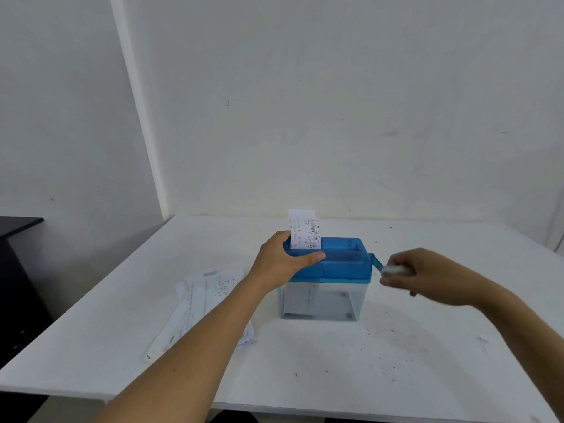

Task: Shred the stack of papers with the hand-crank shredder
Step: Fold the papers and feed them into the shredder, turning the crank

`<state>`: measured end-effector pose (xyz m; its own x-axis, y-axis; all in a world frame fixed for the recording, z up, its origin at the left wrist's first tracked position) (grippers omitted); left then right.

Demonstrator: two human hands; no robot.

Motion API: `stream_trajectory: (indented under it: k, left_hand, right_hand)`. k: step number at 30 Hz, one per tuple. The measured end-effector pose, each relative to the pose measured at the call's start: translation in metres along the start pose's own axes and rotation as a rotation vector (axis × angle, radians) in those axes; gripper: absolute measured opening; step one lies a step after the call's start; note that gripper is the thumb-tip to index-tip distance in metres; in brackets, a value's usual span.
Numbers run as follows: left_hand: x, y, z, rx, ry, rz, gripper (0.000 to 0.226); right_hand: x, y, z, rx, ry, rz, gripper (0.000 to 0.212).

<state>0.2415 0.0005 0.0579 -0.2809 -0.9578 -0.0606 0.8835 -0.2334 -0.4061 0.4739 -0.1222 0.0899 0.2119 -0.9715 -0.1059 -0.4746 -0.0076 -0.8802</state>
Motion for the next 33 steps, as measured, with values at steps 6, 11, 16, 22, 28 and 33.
stream_trajectory:
  k: [6,11,16,22,28,33]
  left_hand:
    - [-0.002,-0.001,-0.002,-0.007,-0.008,0.006,0.07]
    - [-0.002,-0.001,-0.004,0.0,-0.021,-0.001,0.071]
    - [-0.003,-0.001,-0.006,-0.001,-0.033,-0.002,0.075]
    - [-0.001,0.001,-0.005,0.007,-0.048,0.009,0.077]
    - [0.0,0.001,-0.005,0.021,-0.041,0.02,0.072]
    - [0.0,0.0,-0.005,0.0,-0.045,0.03,0.078]
  right_hand:
    - [-0.025,-0.046,-0.005,-0.084,-0.076,0.305,0.02]
    - [-0.059,-0.029,0.021,-0.523,-0.079,0.504,0.011]
    - [-0.085,0.015,0.054,-0.828,0.083,0.558,0.019]
    - [-0.075,0.071,0.078,-0.796,0.238,0.536,0.022]
    - [-0.04,0.097,0.071,-0.578,0.297,0.441,0.039]
    - [-0.009,0.082,0.047,-0.448,0.24,0.349,0.055]
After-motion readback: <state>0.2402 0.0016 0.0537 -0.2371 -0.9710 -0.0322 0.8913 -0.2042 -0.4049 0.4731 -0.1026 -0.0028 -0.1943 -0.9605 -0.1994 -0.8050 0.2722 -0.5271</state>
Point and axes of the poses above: each hand's wrist, its own x-axis away from the middle knuckle, its own y-axis out of the palm, z = x × y, the point moved 7 cm from there along -x, towards the middle knuckle, and after that the axes turned 13 degrees about -y, right-handed, at the moved point
